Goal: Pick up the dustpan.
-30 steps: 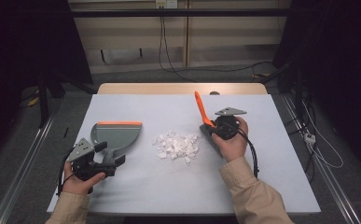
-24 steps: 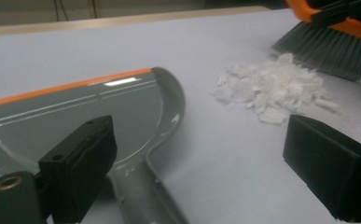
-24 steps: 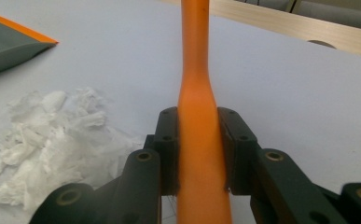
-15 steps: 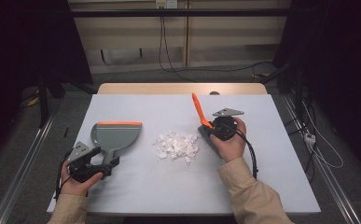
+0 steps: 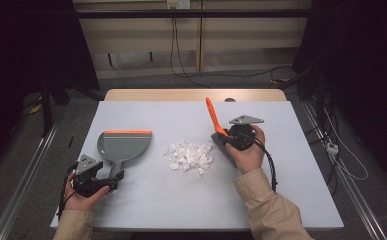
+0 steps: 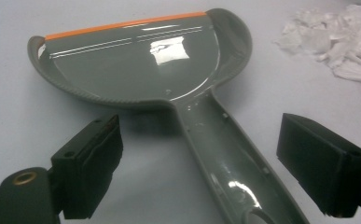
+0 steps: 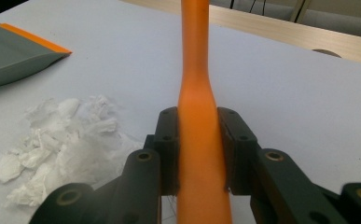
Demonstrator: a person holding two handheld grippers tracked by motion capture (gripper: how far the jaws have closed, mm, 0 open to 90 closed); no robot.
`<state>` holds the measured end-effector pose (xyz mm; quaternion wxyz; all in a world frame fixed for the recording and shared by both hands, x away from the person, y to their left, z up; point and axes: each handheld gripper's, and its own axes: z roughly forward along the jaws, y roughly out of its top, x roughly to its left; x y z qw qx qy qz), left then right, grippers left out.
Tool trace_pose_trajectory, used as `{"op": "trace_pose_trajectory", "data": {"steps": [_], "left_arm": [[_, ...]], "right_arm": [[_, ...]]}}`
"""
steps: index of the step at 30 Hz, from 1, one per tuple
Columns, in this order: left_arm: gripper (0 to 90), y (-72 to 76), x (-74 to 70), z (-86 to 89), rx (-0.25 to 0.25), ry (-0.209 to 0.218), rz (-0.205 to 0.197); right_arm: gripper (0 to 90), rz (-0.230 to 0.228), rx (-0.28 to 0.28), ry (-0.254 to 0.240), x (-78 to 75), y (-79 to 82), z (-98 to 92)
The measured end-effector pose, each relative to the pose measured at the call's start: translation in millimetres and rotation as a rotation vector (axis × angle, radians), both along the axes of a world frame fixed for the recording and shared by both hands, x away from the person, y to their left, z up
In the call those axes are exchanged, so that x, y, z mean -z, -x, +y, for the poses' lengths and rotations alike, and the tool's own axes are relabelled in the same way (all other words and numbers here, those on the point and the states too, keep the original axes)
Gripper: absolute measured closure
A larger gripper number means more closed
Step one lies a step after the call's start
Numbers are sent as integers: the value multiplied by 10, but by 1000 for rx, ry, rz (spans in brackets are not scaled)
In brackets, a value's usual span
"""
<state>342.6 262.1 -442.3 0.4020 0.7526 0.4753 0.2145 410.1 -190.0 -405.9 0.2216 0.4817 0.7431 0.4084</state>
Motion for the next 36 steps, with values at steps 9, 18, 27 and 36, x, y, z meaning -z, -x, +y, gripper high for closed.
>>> {"op": "trace_pose_trajectory", "data": {"steps": [9,18,27,36], "left_arm": [[397,-95,35,-16,-65,-64,60],[516,-319,49,-166,12,-147,140],[626,-326,-15,-74,44,-149,127],[627,-114,-257,-14,177,-102,84]], "right_arm": [[716,-2,-2,-11,-24,26,-9],[716,-4,-5,-16,-35,37,-20],[717,3,3,-22,-9,47,-59],[717,-13,3,-33,-42,51,-78]]}}
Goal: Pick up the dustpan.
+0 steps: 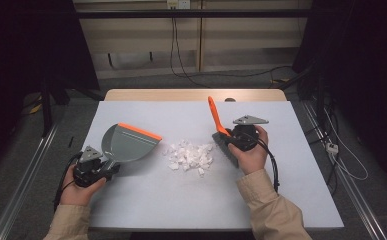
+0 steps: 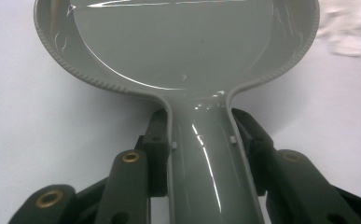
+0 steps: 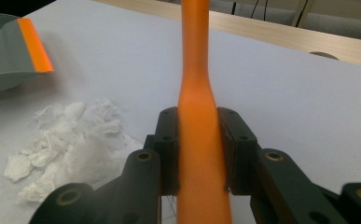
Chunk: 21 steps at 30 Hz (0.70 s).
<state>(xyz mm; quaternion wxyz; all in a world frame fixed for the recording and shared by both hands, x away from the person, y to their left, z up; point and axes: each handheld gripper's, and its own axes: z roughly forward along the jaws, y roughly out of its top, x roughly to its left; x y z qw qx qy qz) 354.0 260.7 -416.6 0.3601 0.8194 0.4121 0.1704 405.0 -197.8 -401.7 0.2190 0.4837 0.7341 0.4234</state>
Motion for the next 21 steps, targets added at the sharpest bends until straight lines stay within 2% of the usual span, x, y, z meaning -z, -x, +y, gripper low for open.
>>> {"op": "trace_pose_trajectory", "data": {"steps": [3,7,10,11,14,15,16,18,21], "left_arm": [[626,79,-61,7,58,17,8],[626,133,-80,-16,116,10,16],[626,168,-91,-55,166,-14,24],[626,183,-90,-69,175,-7,26],[626,223,-106,-78,204,-36,17],[626,231,-101,-65,213,-21,25],[626,237,-104,-42,228,-27,20],[626,260,-98,-1,239,-15,27],[626,297,-75,30,265,-34,47]], "right_arm": [[717,1,8,-1,-1,-4,-14],[717,1,14,0,2,-11,-32],[717,1,20,-1,-1,-16,-42],[717,2,19,0,-1,-20,-46],[716,0,22,3,-1,-27,-49],[717,-4,22,8,-1,-31,-46],[716,-5,22,8,-2,-34,-45],[717,-5,23,5,-1,-38,-43],[717,-8,29,15,0,-51,-48]]}}
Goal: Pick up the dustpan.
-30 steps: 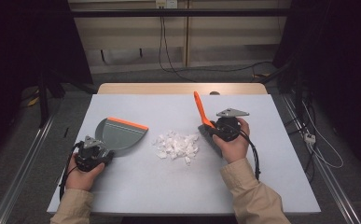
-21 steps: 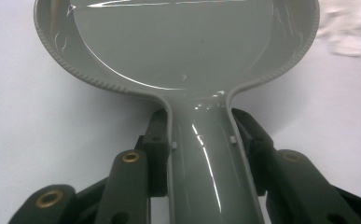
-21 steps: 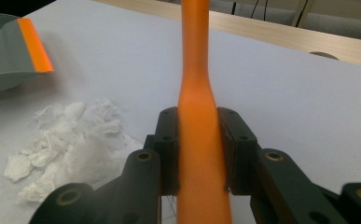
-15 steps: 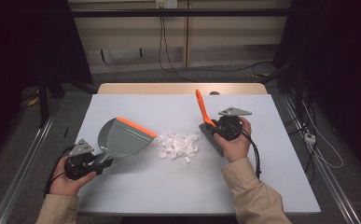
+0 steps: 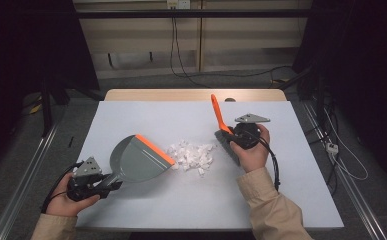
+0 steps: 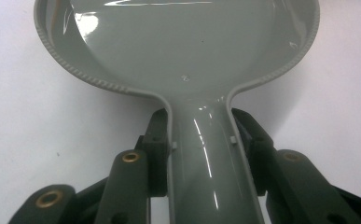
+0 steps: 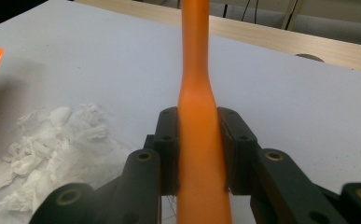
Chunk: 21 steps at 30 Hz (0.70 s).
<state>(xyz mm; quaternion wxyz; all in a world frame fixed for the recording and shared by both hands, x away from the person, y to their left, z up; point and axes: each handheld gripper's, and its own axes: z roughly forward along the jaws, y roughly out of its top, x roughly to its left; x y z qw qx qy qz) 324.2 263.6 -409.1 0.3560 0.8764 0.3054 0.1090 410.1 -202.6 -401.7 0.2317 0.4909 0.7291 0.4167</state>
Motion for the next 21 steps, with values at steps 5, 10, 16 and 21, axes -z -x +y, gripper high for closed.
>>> {"op": "trace_pose_trajectory", "data": {"steps": [5,10,16,21], "left_arm": [[626,47,40,5,28,-14,19],[626,71,66,-12,59,-29,48],[626,60,140,-92,93,-45,65],[625,49,141,-104,102,-43,65]], "right_arm": [[717,6,12,40,52,-50,28],[716,38,8,57,137,-117,57],[712,42,-3,58,150,-144,59],[584,66,-19,98,102,-109,77]]}}
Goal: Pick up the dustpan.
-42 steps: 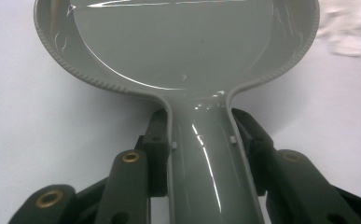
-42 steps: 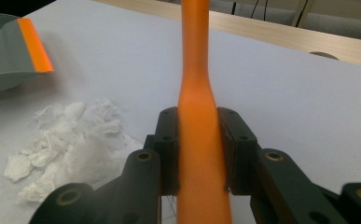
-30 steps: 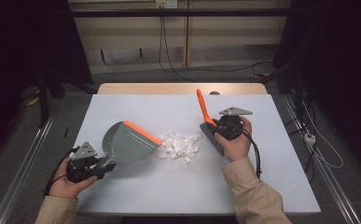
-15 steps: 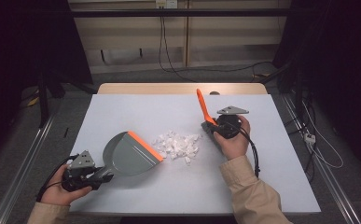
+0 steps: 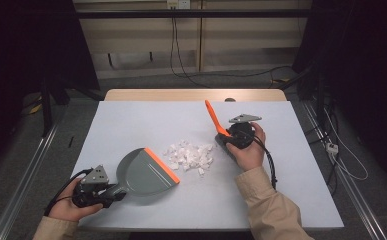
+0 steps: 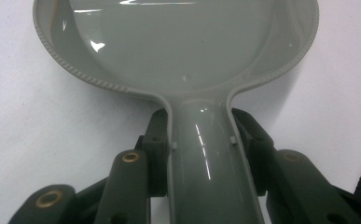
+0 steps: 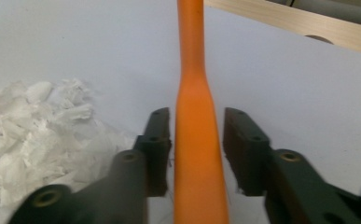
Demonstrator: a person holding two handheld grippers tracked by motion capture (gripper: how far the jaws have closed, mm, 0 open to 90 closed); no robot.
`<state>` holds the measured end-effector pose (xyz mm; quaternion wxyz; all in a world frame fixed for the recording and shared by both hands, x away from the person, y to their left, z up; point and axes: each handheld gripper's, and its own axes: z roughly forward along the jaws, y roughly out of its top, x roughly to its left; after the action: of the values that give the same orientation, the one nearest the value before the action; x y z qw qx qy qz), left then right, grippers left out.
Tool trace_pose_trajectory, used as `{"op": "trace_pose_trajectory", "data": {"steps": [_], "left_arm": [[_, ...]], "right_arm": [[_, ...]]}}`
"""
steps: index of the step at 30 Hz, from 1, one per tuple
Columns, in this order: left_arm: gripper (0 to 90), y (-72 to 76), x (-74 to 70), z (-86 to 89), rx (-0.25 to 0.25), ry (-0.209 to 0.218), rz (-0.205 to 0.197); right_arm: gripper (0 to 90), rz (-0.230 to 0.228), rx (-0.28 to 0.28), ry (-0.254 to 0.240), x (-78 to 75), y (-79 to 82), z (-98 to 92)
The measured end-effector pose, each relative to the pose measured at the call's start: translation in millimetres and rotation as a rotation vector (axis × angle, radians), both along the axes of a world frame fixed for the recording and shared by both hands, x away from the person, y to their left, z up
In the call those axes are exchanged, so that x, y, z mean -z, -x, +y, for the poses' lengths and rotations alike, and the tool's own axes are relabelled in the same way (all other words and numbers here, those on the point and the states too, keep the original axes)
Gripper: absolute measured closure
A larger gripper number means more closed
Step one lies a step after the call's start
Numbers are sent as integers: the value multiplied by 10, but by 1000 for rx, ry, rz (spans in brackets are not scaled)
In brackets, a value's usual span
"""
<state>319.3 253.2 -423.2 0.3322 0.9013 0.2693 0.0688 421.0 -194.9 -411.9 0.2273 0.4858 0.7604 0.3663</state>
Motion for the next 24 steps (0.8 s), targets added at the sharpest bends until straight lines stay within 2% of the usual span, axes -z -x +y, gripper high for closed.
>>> {"op": "trace_pose_trajectory", "data": {"steps": [4,6,9,11,15,16,19,21,24], "left_arm": [[625,-2,11,-26,0,3,-3],[625,-6,10,-33,8,-1,-4],[625,-1,18,-54,-7,-5,-16],[625,-15,29,-55,7,10,-5],[625,-42,31,-66,14,0,-10],[625,-42,40,-81,5,13,-4],[625,-61,43,-100,9,18,0],[625,-62,36,-109,4,1,-10],[625,-79,39,-116,15,11,-7]], "right_arm": [[587,16,-14,36,-55,60,11],[596,40,-21,51,-62,87,20],[650,58,-10,92,-70,129,17],[711,62,-11,91,-82,151,-10],[719,64,-22,88,-73,174,-20],[720,62,-33,91,-72,179,-12],[720,42,-20,75,-52,186,-2],[720,44,-16,70,-52,186,-7],[720,46,-12,32,-54,195,-34]]}}
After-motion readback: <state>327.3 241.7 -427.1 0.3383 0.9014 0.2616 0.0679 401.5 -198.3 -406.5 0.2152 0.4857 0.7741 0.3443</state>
